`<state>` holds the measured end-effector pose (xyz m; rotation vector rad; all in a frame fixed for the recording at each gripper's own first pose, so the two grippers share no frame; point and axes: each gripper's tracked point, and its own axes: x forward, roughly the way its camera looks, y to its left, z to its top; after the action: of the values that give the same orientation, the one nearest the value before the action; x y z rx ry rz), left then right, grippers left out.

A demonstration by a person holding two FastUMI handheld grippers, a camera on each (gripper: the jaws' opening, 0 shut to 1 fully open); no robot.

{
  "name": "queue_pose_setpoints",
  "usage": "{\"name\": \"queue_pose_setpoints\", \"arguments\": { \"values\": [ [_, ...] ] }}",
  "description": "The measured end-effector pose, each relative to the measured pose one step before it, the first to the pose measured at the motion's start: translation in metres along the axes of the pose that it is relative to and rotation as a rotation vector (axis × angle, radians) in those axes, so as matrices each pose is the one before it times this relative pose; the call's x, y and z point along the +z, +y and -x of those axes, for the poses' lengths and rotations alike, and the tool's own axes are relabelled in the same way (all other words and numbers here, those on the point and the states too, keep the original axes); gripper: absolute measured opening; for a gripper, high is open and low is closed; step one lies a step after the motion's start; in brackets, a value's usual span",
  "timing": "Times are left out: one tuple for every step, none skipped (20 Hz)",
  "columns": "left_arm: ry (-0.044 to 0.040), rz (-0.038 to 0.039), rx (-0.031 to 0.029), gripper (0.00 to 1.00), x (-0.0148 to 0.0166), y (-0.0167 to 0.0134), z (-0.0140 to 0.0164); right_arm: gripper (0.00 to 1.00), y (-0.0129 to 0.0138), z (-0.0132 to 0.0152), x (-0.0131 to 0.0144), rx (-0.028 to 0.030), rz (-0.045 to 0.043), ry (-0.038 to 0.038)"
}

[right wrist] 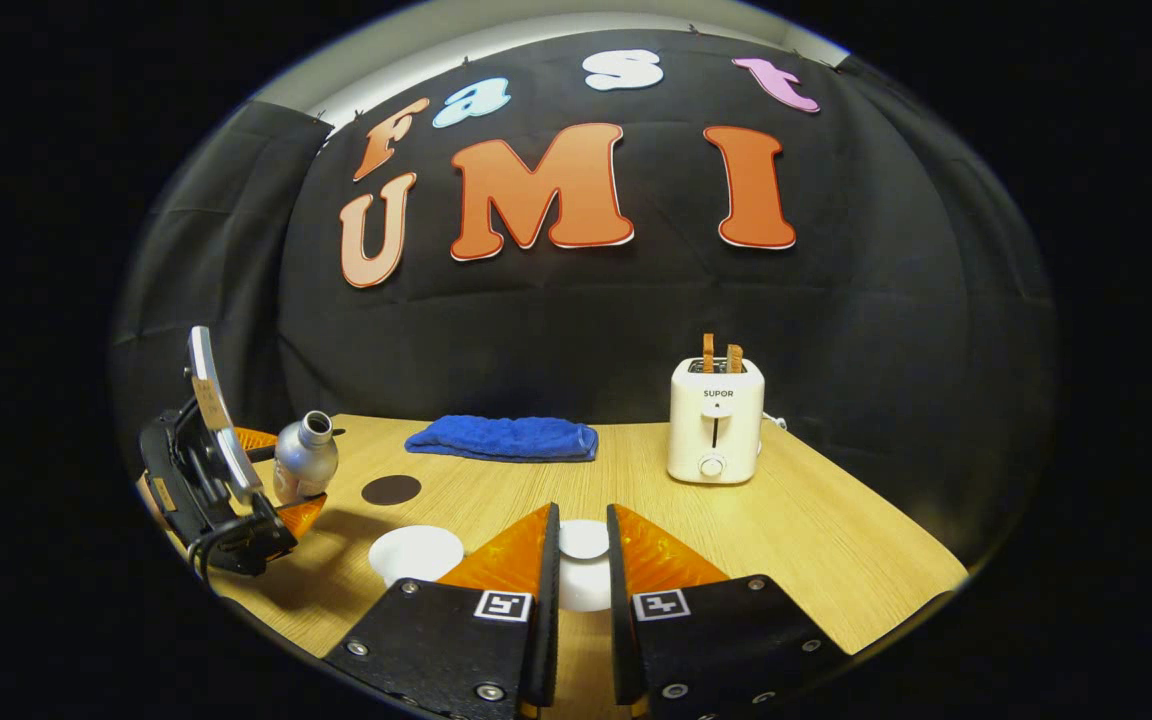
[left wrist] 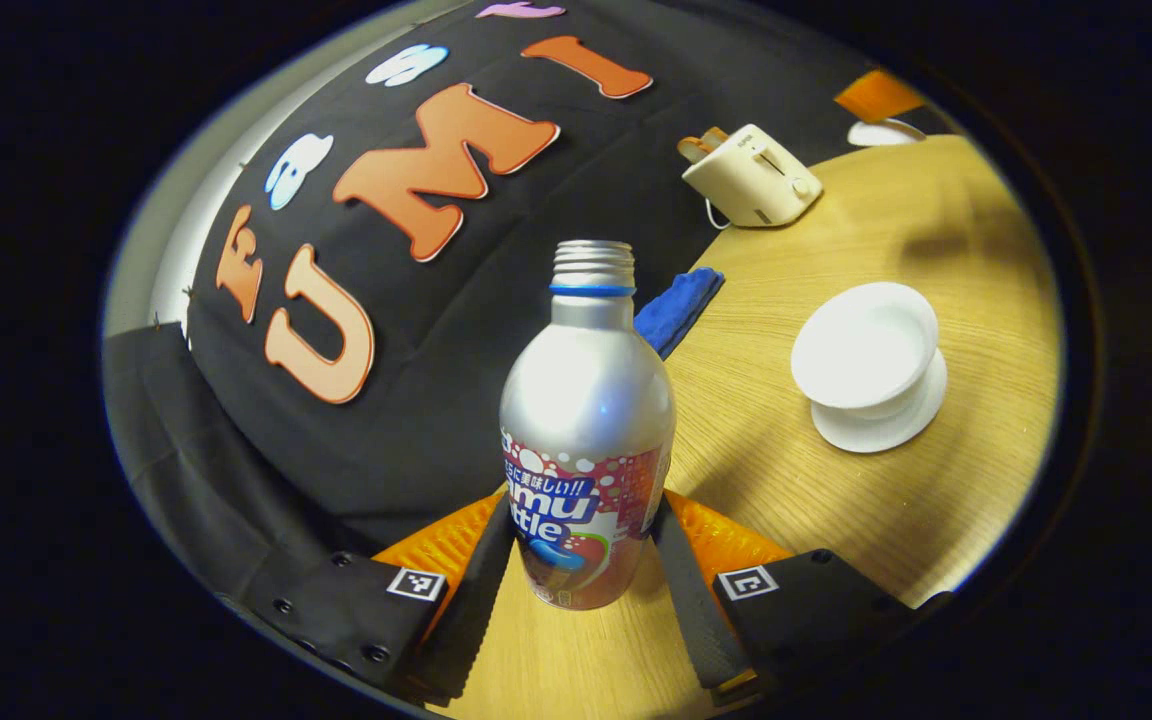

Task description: Open the teacup lid with one hand, grasp the water bottle and pour water into the teacup with the other hand; after pouring, place the water bottle on the coaster and then close the teacup lid.

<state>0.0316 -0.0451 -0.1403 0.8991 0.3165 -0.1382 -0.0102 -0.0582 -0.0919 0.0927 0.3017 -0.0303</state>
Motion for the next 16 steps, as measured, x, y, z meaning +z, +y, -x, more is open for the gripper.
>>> {"name": "queue_pose_setpoints", "arguments": {
  "values": [
    [0.00045, -0.02972, 0.0017, 0.83, 0.0014, 0.00053, -0.00167, 0.23, -0.00177, 0.00001, -0.00099, -0.00319, 0.00102, -0.00022],
    [0.00337, -0.02606, -0.00239, 0.8, -0.00174, -0.00093, 0.00012, 0.23, -0.00219, 0.0006, -0.00042, -0.00357, -0.00042, 0.00063],
    [0.00514, -0.02616, -0.00662, 0.8, -0.00063, -0.00145, -0.00155, 0.23, -0.00078, 0.00119, -0.00142, -0.00108, 0.0004, 0.00132],
    [0.00617, -0.02879, -0.00089, 0.8, -0.00135, -0.0003, -0.00114, 0.23, -0.00244, 0.0007, -0.00096, -0.00404, 0.00017, 0.00036],
    [0.00364, -0.03254, 0.00259, 0.8, 0.00045, 0.00086, -0.00022, 0.23, -0.00175, 0.00043, -0.0009, -0.00232, 0.00102, -0.00015],
    [0.0068, -0.03127, 0.00277, 0.84, -0.00156, 0.00035, -0.00088, 0.23, -0.00265, -0.00034, -0.00063, -0.00396, -0.00086, 0.0004],
    [0.00553, -0.02878, 0.00121, 0.8, -0.00231, -0.00048, 0.00051, 0.23, -0.0012, 0.00089, -0.00276, 0.00068, 0.00151, 0.00352],
    [0.00436, -0.02914, 0.00268, 0.84, 0.00101, 0.00052, -0.00248, 0.23, -0.00175, 0.0002, -0.00066, -0.00312, 0.00256, 0.00112],
    [-0.0006, -0.0323, 0.00825, 0.8, -0.00063, 0.00177, -0.00125, 0.23, -0.00132, -0.00024, -0.00126, 0.00024, 0.00511, 0.00122],
    [-0.00053, -0.03309, 0.00688, 0.84, 0.00143, 0.00051, 0.00039, 0.23, -0.00027, -0.00021, 0.00004, 0.00154, 0.00551, 0.00065],
    [-0.00276, -0.02719, 0.00354, 0.84, 0.00082, 0.00107, -0.00001, 0.23, 0.00038, 0.00069, -0.00069, 0.00265, 0.00422, -0.00112],
    [-0.00308, -0.02467, 0.00115, 0.84, 0.00183, -0.00023, -0.00123, 0.23, 0.00031, 0.00091, 0.00001, 0.00448, 0.00375, -0.00202],
    [-0.00311, -0.02456, 0.00265, 0.84, 0.00105, -0.00038, 0.00086, 0.23, -0.00007, -0.00062, 0.00038, 0.00145, 0.0018, -0.00244],
    [-0.00229, -0.02392, 0.005, 0.87, 0.00036, 0.00304, -0.00108, 0.23, 0.00074, -0.00069, 0.00006, 0.00386, 0.00223, -0.00086],
    [-0.00341, -0.02576, 0.00482, 0.87, 0.00035, 0.00278, 0.00237, 0.23, -0.00066, 0.00054, 0.00011, 0.00083, 0.00082, -0.0026],
    [-0.00397, -0.02478, 0.00627, 0.84, 0.00104, 0.00199, -0.0001, 0.23, 0.00001, 0.00029, 0.00042, 0.00362, 0.00157, -0.00015]
  ]
}}
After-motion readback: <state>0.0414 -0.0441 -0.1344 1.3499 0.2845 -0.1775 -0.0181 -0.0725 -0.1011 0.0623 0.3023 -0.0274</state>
